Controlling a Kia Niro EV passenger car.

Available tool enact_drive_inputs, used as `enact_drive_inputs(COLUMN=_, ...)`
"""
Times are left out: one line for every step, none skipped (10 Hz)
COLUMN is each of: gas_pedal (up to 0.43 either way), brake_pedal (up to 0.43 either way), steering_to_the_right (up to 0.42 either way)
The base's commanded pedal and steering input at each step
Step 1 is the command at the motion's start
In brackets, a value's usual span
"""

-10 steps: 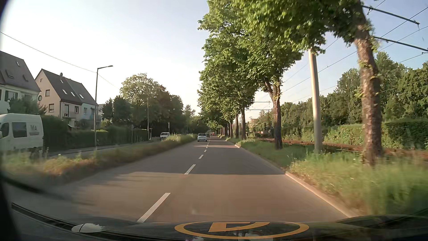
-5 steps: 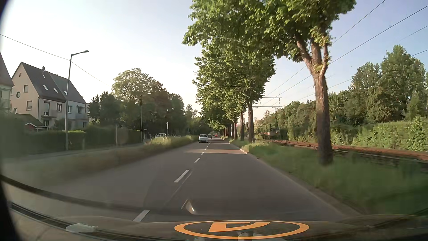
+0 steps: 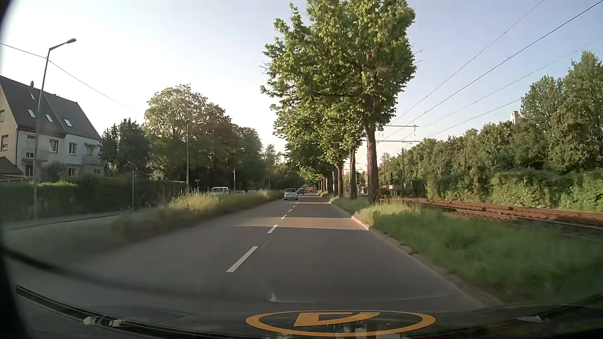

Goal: Follow the waypoints while adhering to traffic rules and regulations

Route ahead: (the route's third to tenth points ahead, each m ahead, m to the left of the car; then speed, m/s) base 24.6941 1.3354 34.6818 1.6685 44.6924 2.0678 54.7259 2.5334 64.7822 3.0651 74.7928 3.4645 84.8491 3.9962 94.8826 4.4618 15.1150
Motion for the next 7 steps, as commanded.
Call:
enact_drive_inputs(gas_pedal=0.150, brake_pedal=0.000, steering_to_the_right=-0.012)
enact_drive_inputs(gas_pedal=0.150, brake_pedal=0.000, steering_to_the_right=-0.013)
enact_drive_inputs(gas_pedal=0.157, brake_pedal=0.000, steering_to_the_right=-0.012)
enact_drive_inputs(gas_pedal=0.157, brake_pedal=0.000, steering_to_the_right=-0.010)
enact_drive_inputs(gas_pedal=0.157, brake_pedal=0.000, steering_to_the_right=-0.009)
enact_drive_inputs(gas_pedal=0.157, brake_pedal=0.000, steering_to_the_right=-0.009)
enact_drive_inputs(gas_pedal=0.157, brake_pedal=0.000, steering_to_the_right=-0.009)
